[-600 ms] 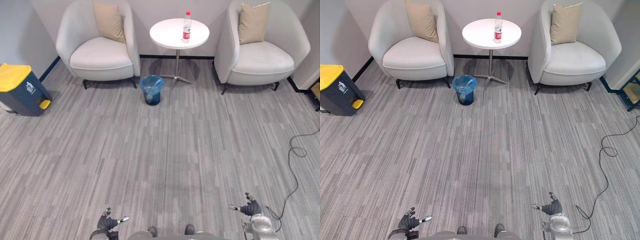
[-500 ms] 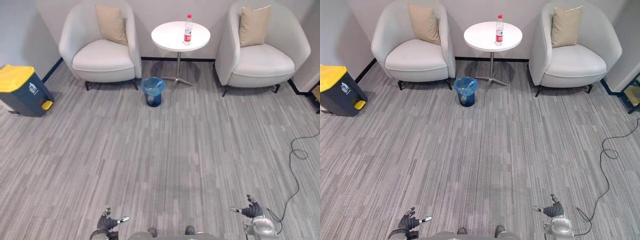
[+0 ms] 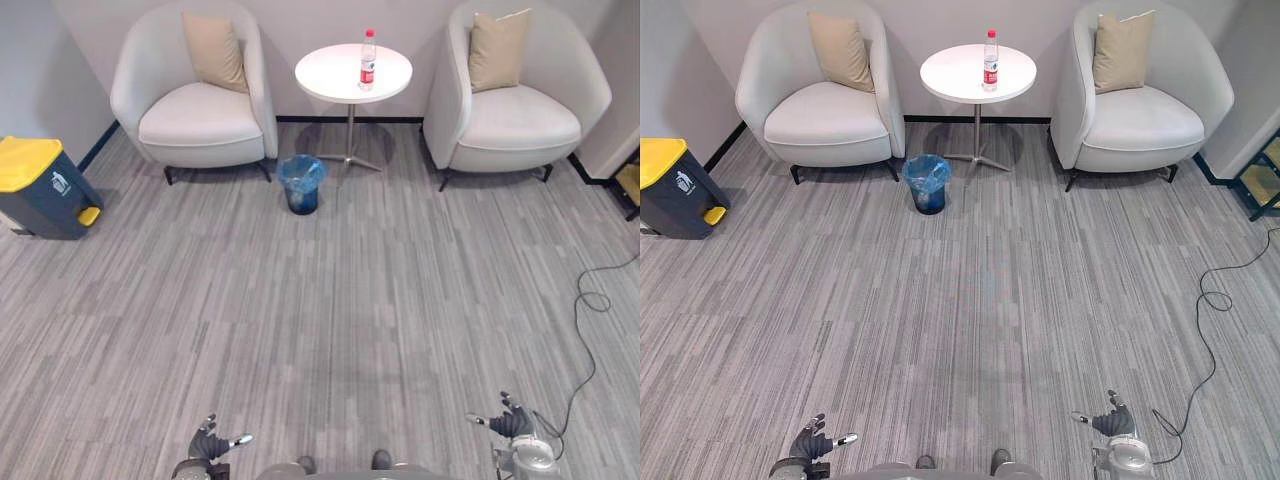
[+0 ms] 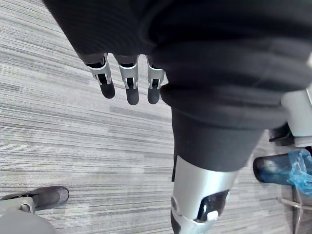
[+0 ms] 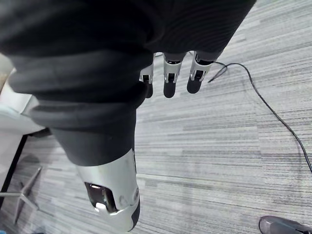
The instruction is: Gather rubbish on tea table into small bin, then transfer packed bag to large trash can.
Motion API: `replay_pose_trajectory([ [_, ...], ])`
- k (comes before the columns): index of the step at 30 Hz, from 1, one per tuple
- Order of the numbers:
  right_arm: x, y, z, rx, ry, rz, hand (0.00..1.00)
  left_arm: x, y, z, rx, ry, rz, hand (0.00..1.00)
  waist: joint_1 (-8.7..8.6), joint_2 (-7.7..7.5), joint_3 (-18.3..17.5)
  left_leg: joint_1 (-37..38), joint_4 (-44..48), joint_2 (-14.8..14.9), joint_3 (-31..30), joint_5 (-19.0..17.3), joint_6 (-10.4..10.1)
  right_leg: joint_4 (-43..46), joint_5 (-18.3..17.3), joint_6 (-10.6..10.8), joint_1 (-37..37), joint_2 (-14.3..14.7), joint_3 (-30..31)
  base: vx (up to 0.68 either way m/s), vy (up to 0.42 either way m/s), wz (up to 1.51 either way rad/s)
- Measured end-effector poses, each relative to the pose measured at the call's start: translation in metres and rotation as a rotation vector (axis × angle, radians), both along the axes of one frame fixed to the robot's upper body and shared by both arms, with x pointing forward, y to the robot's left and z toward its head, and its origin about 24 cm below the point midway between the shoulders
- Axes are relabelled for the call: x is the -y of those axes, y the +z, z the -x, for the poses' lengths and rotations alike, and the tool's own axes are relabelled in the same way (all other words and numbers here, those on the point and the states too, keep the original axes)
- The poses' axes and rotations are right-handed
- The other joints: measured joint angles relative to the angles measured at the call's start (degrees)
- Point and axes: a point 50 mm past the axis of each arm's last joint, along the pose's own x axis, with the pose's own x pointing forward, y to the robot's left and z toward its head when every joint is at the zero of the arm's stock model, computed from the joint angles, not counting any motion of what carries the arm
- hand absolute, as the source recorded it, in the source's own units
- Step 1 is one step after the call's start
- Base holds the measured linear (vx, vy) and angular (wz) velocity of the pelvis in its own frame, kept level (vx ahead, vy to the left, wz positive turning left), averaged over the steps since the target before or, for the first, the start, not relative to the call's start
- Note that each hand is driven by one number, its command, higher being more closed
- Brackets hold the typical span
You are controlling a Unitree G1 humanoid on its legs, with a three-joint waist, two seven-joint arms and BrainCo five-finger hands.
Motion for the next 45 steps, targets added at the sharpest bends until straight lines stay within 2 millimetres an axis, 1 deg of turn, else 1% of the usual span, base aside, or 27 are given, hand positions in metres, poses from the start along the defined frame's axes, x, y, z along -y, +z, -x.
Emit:
replay_pose_trajectory([
  [5, -0.002, 0.002, -0.008, 0.023, -0.007, -0.004, 0.0, 0.0, 0.002, -0.003, 0.014, -0.003, -0.003, 0.0, 0.02, 0.07, 0.3, -1.6, 1.5, 0.7, 1.5, -1.3, 1.2, 0.5, -0.1, 0.1, -1.8, 0.6, 1.2, 0.02, -0.009, -0.17],
  [8, -0.002, 0.005, -0.015, 0.044, -0.02, 0.003, 0.0, 0.0, 0.004, -0.007, 0.031, -0.008, -0.005, 0.0, 0.13, 0.58, 1.4, -3.2, 5.0, 1.2, 2.4, -3.8, 1.8, 4.8, -2.7, 0.3, -4.0, 0.6, 1.8, 0.04, 0.005, -0.16],
  [11, -0.002, 0.004, -0.015, 0.04, -0.042, -0.007, 0.0, -0.001, 0.007, -0.011, 0.052, -0.013, -0.012, 0.0, 0.34, -0.08, 2.5, -4.3, 10.4, 0.9, 2.7, -7.8, 2.7, 19.7, -10.5, 3.4, -10.0, -1.6, 0.9, 0.06, 0.029, -0.09],
  [13, -0.003, 0.004, -0.018, 0.044, -0.038, -0.012, 0.0, -0.003, 0.007, -0.011, 0.051, -0.014, -0.018, 0.0, 0.55, -0.28, 3.1, -4.7, 12.4, 0.8, 3.4, -10.0, 3.1, 29.6, -11.6, 4.0, -14.4, -3.8, -2.5, 0.1, 0.041, -0.17],
  [14, -0.007, 0.005, -0.025, 0.067, -0.047, -0.033, 0.0, -0.008, 0.01, -0.014, 0.055, -0.031, -0.039, 0.0, 0.0, -0.56, 4.5, -3.1, 13.0, 0.4, 3.1, -11.3, 4.0, 42.7, -11.9, 5.5, -19.8, -7.5, -5.9, 0.14, 0.029, 0.05],
  [15, -0.009, 0.004, -0.025, 0.067, -0.048, -0.039, 0.0, -0.011, 0.012, -0.017, 0.06, -0.04, -0.051, 0.0, -0.24, -0.63, 5.0, -1.9, 12.8, 0.3, 2.9, -11.7, 4.1, 44.0, -12.8, 5.1, -20.5, -8.3, -7.2, 0.28, 0.007, 0.0],
  [18, -0.013, 0.004, -0.027, 0.059, -0.018, -0.042, 0.0, -0.019, 0.017, -0.026, 0.084, -0.038, -0.089, 0.0, -0.26, -0.34, 5.7, 1.7, 10.2, 1.8, 2.6, -12.2, 3.4, 34.4, -12.7, 3.1, -24.2, -9.3, -12.4, 0.28, -0.038, 0.11],
  [19, -0.013, 0.004, -0.029, 0.064, -0.021, -0.043, 0.0, -0.019, 0.02, -0.035, 0.108, -0.043, -0.092, 0.0, -0.35, 0.58, 6.6, 2.9, 8.7, 2.8, 2.0, -12.0, 2.6, 27.5, -9.5, 2.8, -25.6, -8.7, -13.8, 0.38, -0.133, 0.38],
  [21, -0.012, 0.006, -0.033, 0.075, -0.02, -0.041, 0.0, -0.018, 0.023, -0.043, 0.132, -0.044, -0.087, 0.0, -1.31, -0.29, 7.1, 5.0, 6.6, 3.9, 0.8, -11.7, 0.8, 17.0, -0.8, 2.4, -25.7, -8.0, -15.3, 0.42, -0.181, 0.48],
  [22, -0.011, 0.008, -0.035, 0.082, -0.021, -0.035, 0.0, -0.015, 0.023, -0.046, 0.138, -0.047, -0.08, 0.0, -1.91, -0.04, 7.1, 6.1, 6.0, 5.0, -0.2, -11.7, -0.8, 17.5, 5.1, -1.2, -25.6, -7.6, -15.4, 0.46, -0.231, 0.33],
  [23, -0.01, 0.012, -0.041, 0.099, -0.021, -0.03, 0.0, -0.012, 0.023, -0.049, 0.145, -0.048, -0.073, 0.0, -1.94, 0.5, 7.3, 5.9, 7.0, 6.6, -0.6, -10.9, -2.5, 22.3, 1.2, -3.5, -27.1, -7.2, -15.6, 0.56, -0.31, 0.21],
  [24, -0.01, 0.013, -0.043, 0.11, -0.021, -0.032, 0.0, -0.012, 0.024, -0.049, 0.147, -0.048, -0.073, 0.0, -1.91, 0.49, 7.3, 5.5, 8.3, 6.9, -0.8, -10.5, -3.3, 24.5, -0.8, -4.1, -27.7, -7.3, -15.7, 0.58, -0.338, 0.04],
  [26, -0.01, 0.015, -0.045, 0.127, -0.027, -0.037, 0.0, -0.01, 0.023, -0.05, 0.151, -0.043, -0.064, 0.0, -1.92, 1.15, 7.3, 2.3, 19.3, 9.6, -0.9, -9.1, -5.4, 27.7, -5.9, -4.9, -25.7, -6.4, -17.1, 0.41, -0.249, 0.13],
  [27, -0.011, 0.013, -0.043, 0.122, -0.033, -0.041, 0.0, -0.009, 0.023, -0.049, 0.151, -0.039, -0.058, 0.0, -1.78, 1.7, 7.4, -2.2, 31.6, 12.7, -0.9, -4.9, -6.3, 26.3, -7.9, -5.3, -22.0, -4.4, -18.1, 0.52, -0.314, 0.15],
  [28, -0.012, 0.013, -0.042, 0.119, -0.028, -0.037, 0.0, -0.009, 0.022, -0.047, 0.149, -0.04, -0.055, 0.0, -1.36, 2.2, 7.5, -8.2, 46.1, 16.7, -1.0, -0.4, -5.9, 21.9, -8.3, -5.6, -16.8, -1.5, -18.7, 0.62, -0.36, 0.05],
  [29, -0.014, 0.013, -0.044, 0.119, -0.018, -0.035, 0.0, -0.009, 0.022, -0.046, 0.149, -0.04, -0.056, 0.0, -1.09, 2.22, 7.6, -11.1, 52.8, 18.0, -0.8, -1.4, -5.0, 19.6, -8.2, -5.6, -14.3, -0.1, -18.5, 0.61, -0.307, -0.21],
  [30, -0.018, 0.012, -0.044, 0.127, -0.016, -0.046, 0.0, -0.008, 0.024, -0.047, 0.159, -0.042, -0.055, 0.0, 0.2, 1.32, 8.0, -17.0, 62.8, 18.4, -0.8, -3.5, -2.0, 14.8, -8.3, -5.8, -8.4, 1.6, -17.6, 0.48, -0.202, -0.27],
  [33, -0.022, 0.013, -0.049, 0.151, -0.044, -0.066, 0.0, -0.005, 0.031, -0.056, 0.213, -0.051, -0.052, 0.0, 2.14, -0.6, 8.8, -26.4, 59.1, 14.9, 2.5, -5.2, -0.4, 8.3, -8.4, -5.6, -1.3, 2.1, -15.7, 0.46, -0.149, -0.28],
  [36, -0.023, 0.018, -0.06, 0.178, -0.044, -0.071, 0.0, -0.004, 0.032, -0.056, 0.226, -0.036, -0.044, 0.0, 4.81, -1.03, 9.2, -31.4, 36.2, 8.9, 3.5, -4.6, -0.7, 5.4, -9.5, -3.8, 2.3, 1.6, -12.4, 0.47, 0.025, -0.58],
  [38, -0.023, 0.016, -0.059, 0.169, -0.046, -0.073, 0.0, -0.001, 0.028, -0.046, 0.214, 0.021, -0.016, 0.0, 6.48, -0.21, 9.0, -29.6, 14.3, 5.6, 2.3, 0.8, -2.9, 4.1, -12.4, -1.5, 6.3, 1.9, -9.3, 0.59, 0.196, -0.81],
  [39, -0.024, 0.014, -0.056, 0.158, -0.046, -0.074, 0.0, -0.001, 0.025, -0.038, 0.194, 0.034, -0.01, 0.0, 7.37, 0.13, 8.7, -29.3, 12.2, 5.7, 1.2, 3.5, -1.0, 4.0, -14.3, -0.7, 8.6, 2.6, -8.0, 0.59, 0.243, -0.75],
  [40, -0.034, 0.008, -0.052, 0.14, -0.039, -0.098, 0.0, -0.007, 0.023, -0.03, 0.177, 0.056, -0.021, 0.0, 7.93, -1.71, 7.8, -30.1, 17.5, 4.6, 0.2, 6.1, 2.4, 4.9, -16.9, 0.4, 10.3, 1.1, -6.7, 0.65, 0.205, -0.52],
  [41, -0.042, 0.001, -0.045, 0.113, -0.028, -0.117, 0.0, -0.012, 0.023, -0.027, 0.168, 0.076, -0.029, 0.0, 7.88, -4.84, 6.3, -31.7, 22.9, 3.1, 1.1, 3.0, 4.6, 8.5, -19.2, 3.0, 10.0, -1.8, -5.9, 0.68, 0.178, -0.28],
  [42, -0.045, 0.0, -0.045, 0.106, -0.02, -0.119, 0.0, -0.01, 0.023, -0.029, 0.169, 0.075, -0.025, 0.0, 7.9, -5.54, 6.4, -31.9, 25.2, 2.9, 1.6, 0.5, 4.8, 13.5, -20.0, 3.9, 8.1, -3.1, -5.6, 0.67, 0.17, -0.13],
  [43, -0.048, -0.002, -0.047, 0.094, -0.009, -0.124, 0.0, -0.006, 0.022, -0.029, 0.166, 0.066, -0.014, 0.0, 7.72, -5.58, 6.4, -30.9, 28.2, 2.7, 1.7, -3.0, 5.5, 28.3, -19.4, 5.8, 2.5, -5.2, -3.7, 0.63, 0.202, -0.07],
  [44, -0.051, -0.003, -0.047, 0.087, -0.006, -0.131, 0.0, -0.006, 0.021, -0.029, 0.161, 0.062, -0.013, 0.0, 7.46, -5.64, 6.4, -29.2, 29.2, 2.3, 1.7, -5.1, 6.3, 40.5, -16.0, 10.1, -1.8, -6.9, -2.1, 0.59, 0.208, 0.01],
  [45, -0.053, -0.005, -0.046, 0.078, -0.004, -0.135, 0.0, -0.006, 0.022, -0.031, 0.164, 0.049, -0.017, 0.0, 7.1, -5.54, 6.5, -26.9, 29.9, 1.7, 1.7, -7.5, 7.0, 51.0, -14.9, 12.4, -5.7, -8.1, -0.6, 0.61, 0.165, 0.18],
])
